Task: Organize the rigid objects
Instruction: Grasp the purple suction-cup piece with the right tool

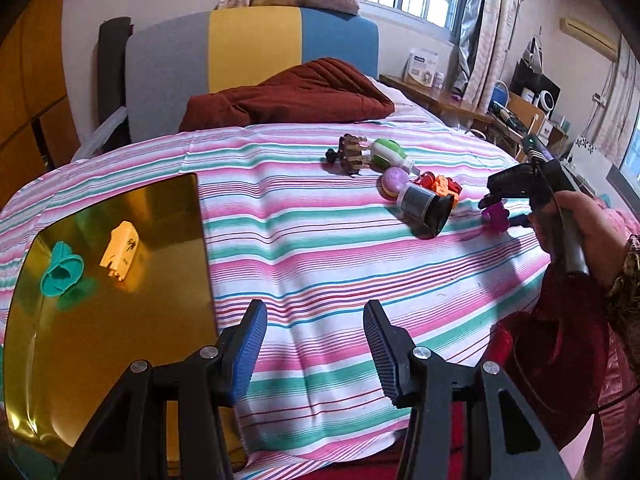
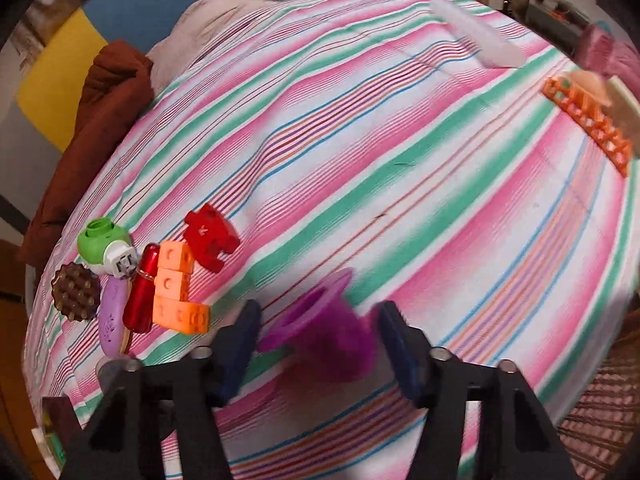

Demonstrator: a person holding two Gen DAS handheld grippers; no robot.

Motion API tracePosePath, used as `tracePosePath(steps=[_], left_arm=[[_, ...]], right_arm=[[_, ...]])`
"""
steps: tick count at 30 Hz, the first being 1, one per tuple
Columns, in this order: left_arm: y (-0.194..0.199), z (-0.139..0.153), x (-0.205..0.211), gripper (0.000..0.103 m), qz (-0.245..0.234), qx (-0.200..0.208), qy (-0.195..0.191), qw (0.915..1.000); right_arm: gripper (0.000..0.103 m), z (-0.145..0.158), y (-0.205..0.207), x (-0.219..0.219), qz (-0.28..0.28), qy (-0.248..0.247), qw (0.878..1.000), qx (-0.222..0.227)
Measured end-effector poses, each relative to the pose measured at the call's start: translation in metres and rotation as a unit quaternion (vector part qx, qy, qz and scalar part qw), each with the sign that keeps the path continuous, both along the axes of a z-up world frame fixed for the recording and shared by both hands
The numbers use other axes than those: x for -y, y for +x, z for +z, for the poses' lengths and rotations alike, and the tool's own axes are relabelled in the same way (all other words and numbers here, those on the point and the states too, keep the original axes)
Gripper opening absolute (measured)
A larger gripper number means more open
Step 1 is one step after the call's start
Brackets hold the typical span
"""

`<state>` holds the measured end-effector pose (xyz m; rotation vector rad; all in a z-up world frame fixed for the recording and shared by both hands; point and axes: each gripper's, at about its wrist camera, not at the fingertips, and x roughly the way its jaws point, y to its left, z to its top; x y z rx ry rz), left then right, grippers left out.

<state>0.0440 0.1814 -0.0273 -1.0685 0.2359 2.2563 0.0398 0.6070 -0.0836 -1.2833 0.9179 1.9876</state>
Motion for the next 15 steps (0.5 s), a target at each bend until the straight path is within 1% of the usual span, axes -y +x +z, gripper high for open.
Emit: tracePosePath(steps=[1, 4, 9, 13, 15], left_arm=[[0.000, 0.000, -0.003, 0.051, -0.003, 0.002, -0.001, 1.0000], [-0.003, 0.001, -0.017, 0.051, -0.010, 0.002, -0.003, 0.9999], [-0.010, 0.002, -0.056, 0.051, -0.037, 0.010, 0.000, 0.9993], [-0.016, -0.003, -0.098, 0.051, -0.062, 0.020, -0.009, 0.9978], [-0.020, -0.006, -0.121, 0.051, -0.077, 0.032, -0.010, 0.9965]], right_arm=[[0.056, 0.000, -0.002, 0.002, 0.005, 0.013, 1.000, 0.000], [0.056, 0.000, -0.006, 0.005, 0.022, 0.025, 0.999, 0.000], [0.056, 0.000, -0.008, 0.010, 0.046, 0.010, 0.999, -0.020], [0.056, -0.001, -0.005, 0.005, 0.042, -0.004, 0.999, -0.029], [0.056, 0.000, -0.003, 0.006, 0.037, -0.010, 0.999, -0.035]])
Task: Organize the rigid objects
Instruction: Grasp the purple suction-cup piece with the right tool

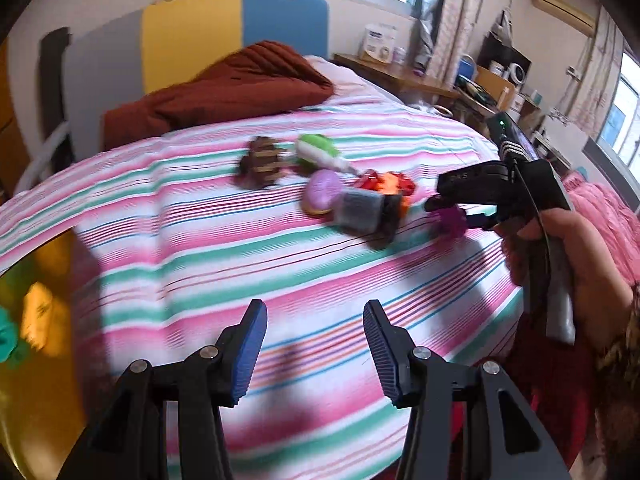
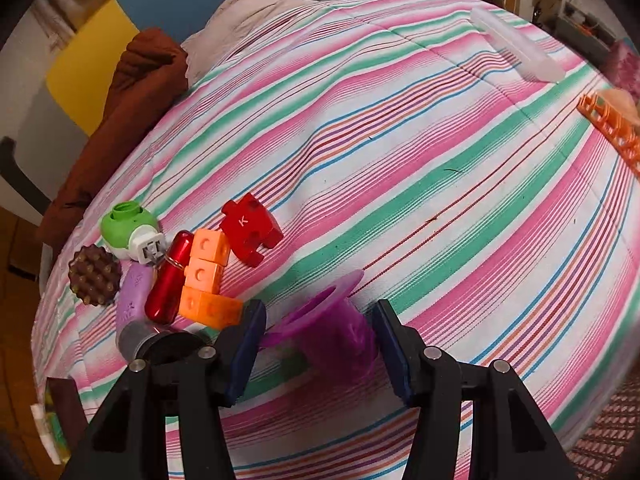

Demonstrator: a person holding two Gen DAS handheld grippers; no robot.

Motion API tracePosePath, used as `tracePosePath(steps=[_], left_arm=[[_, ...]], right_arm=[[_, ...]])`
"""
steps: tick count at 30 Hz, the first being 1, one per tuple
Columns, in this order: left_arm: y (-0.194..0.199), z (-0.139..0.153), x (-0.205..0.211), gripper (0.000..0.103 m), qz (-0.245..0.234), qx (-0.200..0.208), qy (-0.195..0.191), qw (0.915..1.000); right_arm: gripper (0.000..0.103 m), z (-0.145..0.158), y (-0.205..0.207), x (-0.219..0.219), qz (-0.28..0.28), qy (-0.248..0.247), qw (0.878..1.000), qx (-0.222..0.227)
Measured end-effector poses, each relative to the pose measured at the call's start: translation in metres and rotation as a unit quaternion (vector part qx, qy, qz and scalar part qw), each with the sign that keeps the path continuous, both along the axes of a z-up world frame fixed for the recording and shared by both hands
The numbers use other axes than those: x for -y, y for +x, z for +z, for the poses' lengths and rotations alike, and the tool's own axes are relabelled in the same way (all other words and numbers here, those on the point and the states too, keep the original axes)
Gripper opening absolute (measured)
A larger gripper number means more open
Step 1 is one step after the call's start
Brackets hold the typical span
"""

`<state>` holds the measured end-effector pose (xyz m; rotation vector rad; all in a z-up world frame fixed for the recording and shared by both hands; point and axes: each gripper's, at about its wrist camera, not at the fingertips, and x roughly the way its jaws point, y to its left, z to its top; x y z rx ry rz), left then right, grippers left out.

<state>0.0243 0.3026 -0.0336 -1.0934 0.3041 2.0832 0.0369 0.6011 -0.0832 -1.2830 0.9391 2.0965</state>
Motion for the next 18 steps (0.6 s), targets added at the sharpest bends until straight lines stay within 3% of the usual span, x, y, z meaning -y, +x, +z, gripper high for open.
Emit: tracePosePath(steps=[2, 4, 5, 7, 12, 15, 18], left_arm=[[-0.003, -0.003, -0.019, 0.051, -0.009, 0.008, 0.001, 0.9999], [-0.013, -0.007, -0.037, 0.051, -0.013, 0.051, 0.015, 0.9985], [-0.021, -0.011, -0.046, 0.051, -0.009, 0.094, 0.040, 0.9947], [-0.032, -0.016, -0.056, 0.054, 0.007, 0.141, 0.068, 0.9877], [-0.069, -0.042, -0.077, 0.058, 0.082, 0.283, 0.141, 0.9452], [-0.087, -0.053, -0.081, 0.058, 0.127, 0.319, 0.158, 0.9260], [-0.098, -0.053, -0.086, 0.065, 0.149, 0.321, 0.168, 0.9201]], right_arm=[[0.056, 0.001, 0.002, -0.002, -0.006, -0.006, 1.000, -0.006], [0.056, 0.001, 0.003, -0.002, -0.011, -0.011, 1.000, -0.011], [0.056, 0.001, 0.003, -0.001, -0.013, -0.012, 1.000, -0.012], [0.056, 0.001, 0.005, -0.001, -0.015, -0.014, 1.000, -0.015], [0.056, 0.000, 0.000, -0.004, -0.018, -0.016, 1.000, -0.018], [0.056, -0.002, -0.002, -0.002, -0.018, -0.015, 1.000, -0.018], [0.056, -0.003, -0.003, -0.002, -0.019, -0.015, 1.000, -0.019]])
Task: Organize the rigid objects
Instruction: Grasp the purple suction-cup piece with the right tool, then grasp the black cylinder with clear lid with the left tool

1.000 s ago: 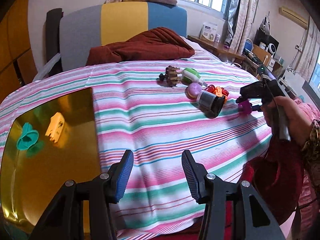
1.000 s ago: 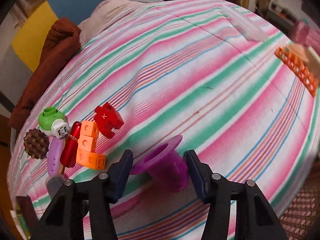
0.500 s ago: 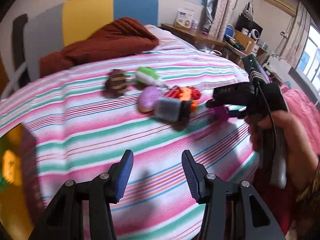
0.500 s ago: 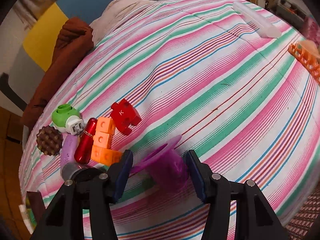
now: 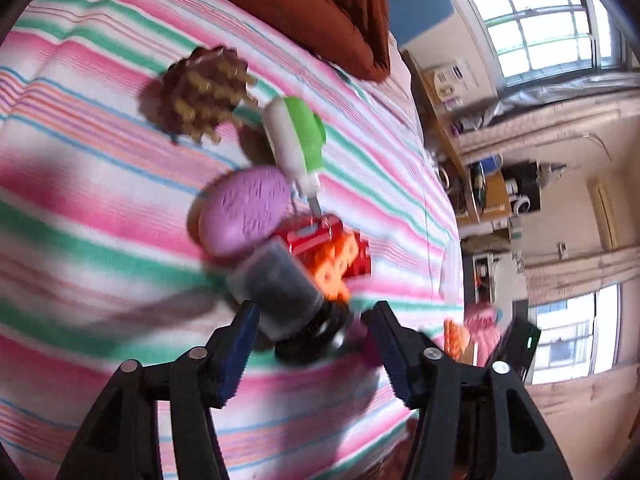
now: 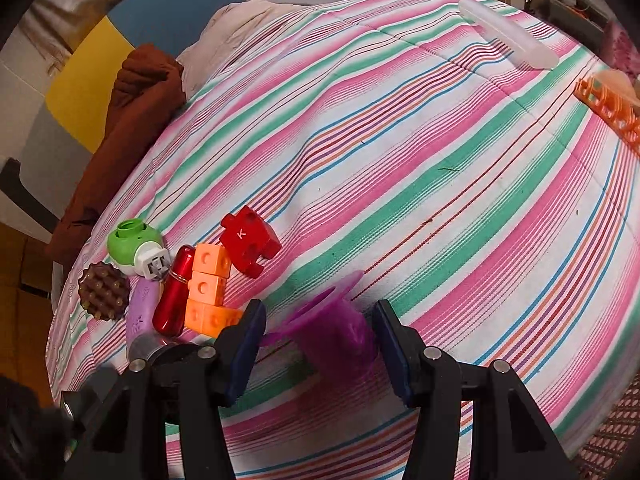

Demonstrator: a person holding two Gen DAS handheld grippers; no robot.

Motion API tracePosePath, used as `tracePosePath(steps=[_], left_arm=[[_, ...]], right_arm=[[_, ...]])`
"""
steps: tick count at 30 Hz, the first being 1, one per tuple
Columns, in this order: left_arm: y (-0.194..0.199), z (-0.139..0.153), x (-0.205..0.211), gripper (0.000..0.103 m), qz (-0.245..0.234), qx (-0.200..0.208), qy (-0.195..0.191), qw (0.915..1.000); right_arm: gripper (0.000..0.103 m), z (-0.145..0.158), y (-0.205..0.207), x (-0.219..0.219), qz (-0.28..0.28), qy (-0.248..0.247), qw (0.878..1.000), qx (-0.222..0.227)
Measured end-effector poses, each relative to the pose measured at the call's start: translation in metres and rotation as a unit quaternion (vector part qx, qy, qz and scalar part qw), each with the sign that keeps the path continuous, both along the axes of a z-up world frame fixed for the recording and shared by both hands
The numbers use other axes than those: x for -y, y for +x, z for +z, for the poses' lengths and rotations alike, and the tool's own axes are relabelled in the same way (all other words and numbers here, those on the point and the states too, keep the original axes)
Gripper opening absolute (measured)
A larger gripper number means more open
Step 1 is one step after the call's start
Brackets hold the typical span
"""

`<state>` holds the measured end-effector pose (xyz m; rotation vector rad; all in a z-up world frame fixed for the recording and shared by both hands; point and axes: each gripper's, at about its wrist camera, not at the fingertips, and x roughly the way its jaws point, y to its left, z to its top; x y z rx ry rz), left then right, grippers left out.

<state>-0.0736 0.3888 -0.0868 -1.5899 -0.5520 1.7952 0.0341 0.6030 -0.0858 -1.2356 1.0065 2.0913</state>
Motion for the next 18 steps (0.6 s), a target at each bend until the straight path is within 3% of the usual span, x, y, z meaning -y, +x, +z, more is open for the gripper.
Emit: tracePosePath(steps=[10, 13, 16, 18], left_arm=[[-0.008, -0.022, -0.025, 0.065, 0.001, 0.033, -0.049, 0.9983], [-0.008, -0.023, -0.025, 0.063, 0.012, 0.029, -0.042, 0.9986], [-0.006, -0.022, -0.024, 0.053, 0.000, 0.005, -0.060, 0.9982], [-0.003, -0.021, -0.018, 0.052, -0.009, -0.010, -0.047, 0.9988]], right_arm=[[0.056, 0.001, 0.005, -0.002, -0.003, -0.004, 1.000, -0.005], [0.056, 0.000, 0.005, -0.003, -0.004, -0.005, 1.000, -0.007], [0.057, 0.000, 0.005, -0.003, -0.005, -0.007, 1.000, -0.008], [0.057, 0.000, 0.006, -0.004, -0.007, -0.009, 1.000, -0.010]])
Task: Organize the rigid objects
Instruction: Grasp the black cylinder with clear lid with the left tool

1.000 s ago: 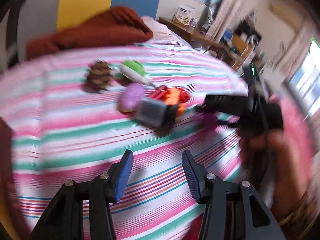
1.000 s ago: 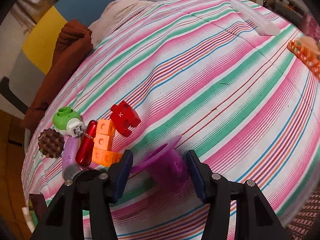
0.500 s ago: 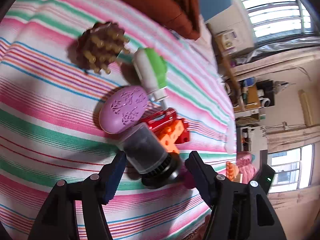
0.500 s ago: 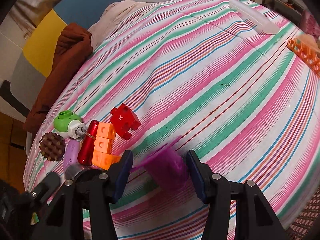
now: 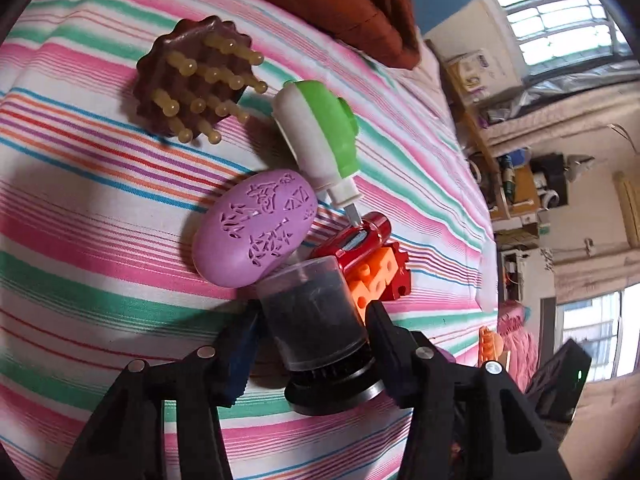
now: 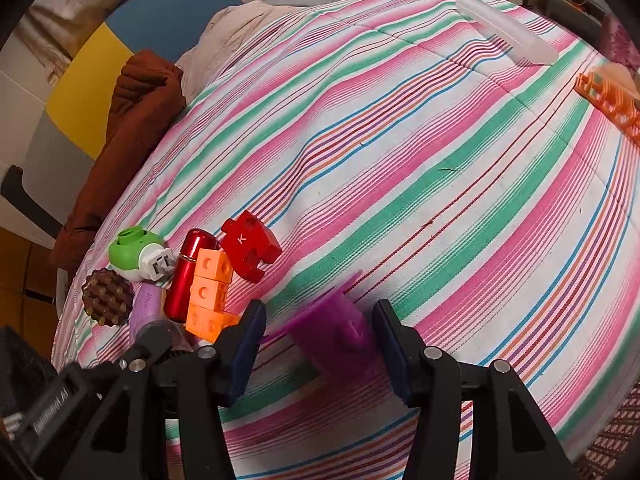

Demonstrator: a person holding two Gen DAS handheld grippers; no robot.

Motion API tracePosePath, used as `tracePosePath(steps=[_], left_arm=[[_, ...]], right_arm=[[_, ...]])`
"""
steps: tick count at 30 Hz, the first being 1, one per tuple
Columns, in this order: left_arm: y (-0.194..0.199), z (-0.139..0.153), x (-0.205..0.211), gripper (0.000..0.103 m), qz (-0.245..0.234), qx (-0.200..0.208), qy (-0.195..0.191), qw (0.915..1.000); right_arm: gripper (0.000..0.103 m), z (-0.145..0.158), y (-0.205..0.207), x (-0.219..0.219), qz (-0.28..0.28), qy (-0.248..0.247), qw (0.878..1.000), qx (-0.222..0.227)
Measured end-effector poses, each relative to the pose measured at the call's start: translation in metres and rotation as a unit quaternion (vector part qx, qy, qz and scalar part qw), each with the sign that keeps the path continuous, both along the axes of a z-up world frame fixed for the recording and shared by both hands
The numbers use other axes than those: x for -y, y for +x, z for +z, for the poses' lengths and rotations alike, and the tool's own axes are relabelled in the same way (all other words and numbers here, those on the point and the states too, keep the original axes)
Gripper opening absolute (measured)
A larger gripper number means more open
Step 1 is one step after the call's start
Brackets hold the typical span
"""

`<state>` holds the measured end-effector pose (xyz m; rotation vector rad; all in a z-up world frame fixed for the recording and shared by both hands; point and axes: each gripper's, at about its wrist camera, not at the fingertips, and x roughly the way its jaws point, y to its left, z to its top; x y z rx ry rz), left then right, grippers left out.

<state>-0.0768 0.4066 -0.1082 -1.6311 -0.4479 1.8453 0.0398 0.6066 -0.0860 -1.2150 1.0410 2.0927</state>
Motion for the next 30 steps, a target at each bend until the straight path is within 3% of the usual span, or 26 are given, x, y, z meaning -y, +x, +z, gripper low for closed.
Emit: tracePosePath(steps=[6, 9, 13, 16, 20, 22, 26, 28, 30], left_arm=[[0.003, -0.002, 0.019, 0.051, -0.018, -0.020, 0.037, 0.9990], [0.008, 0.004, 0.026, 0.051, -0.022, -0.043, 0.026, 0.9985], [0.018, 0.019, 0.048, 0.051, -0.043, -0.112, 0.002, 0.9927], [0.025, 0.032, 0.059, 0.050, -0.066, -0.182, -0.029, 0.9807], [0.039, 0.043, 0.078, 0.050, -0.074, -0.271, -0.084, 0.9559], [0.047, 0.044, 0.083, 0.050, -0.083, -0.311, -0.118, 0.9394], [0.060, 0.036, 0.087, 0.050, -0.118, -0.349, -0.153, 0.9173], [0.057, 0.027, 0.088, 0.050, -0.126, -0.330, -0.153, 0.9230], [0.050, 0.016, 0.095, 0.050, -0.112, -0.289, -0.142, 0.9401]], right_arm=[[0.057, 0.000, 0.001, 0.000, -0.001, 0.000, 1.000, 0.000], [0.057, 0.000, 0.000, 0.000, -0.001, 0.000, 1.000, -0.001], [0.057, 0.000, 0.000, 0.000, -0.001, -0.001, 1.000, -0.001], [0.057, 0.000, 0.001, 0.000, 0.000, 0.000, 1.000, 0.000], [0.057, 0.000, 0.001, 0.001, 0.002, 0.003, 1.000, 0.002], [0.057, 0.000, 0.001, 0.000, 0.003, 0.004, 1.000, 0.003], [0.057, 0.000, -0.001, 0.001, 0.002, 0.002, 1.000, 0.000], [0.057, 0.000, -0.001, 0.000, 0.002, 0.000, 1.000, -0.004], [0.056, 0.001, -0.002, 0.001, 0.002, -0.005, 1.000, -0.010]])
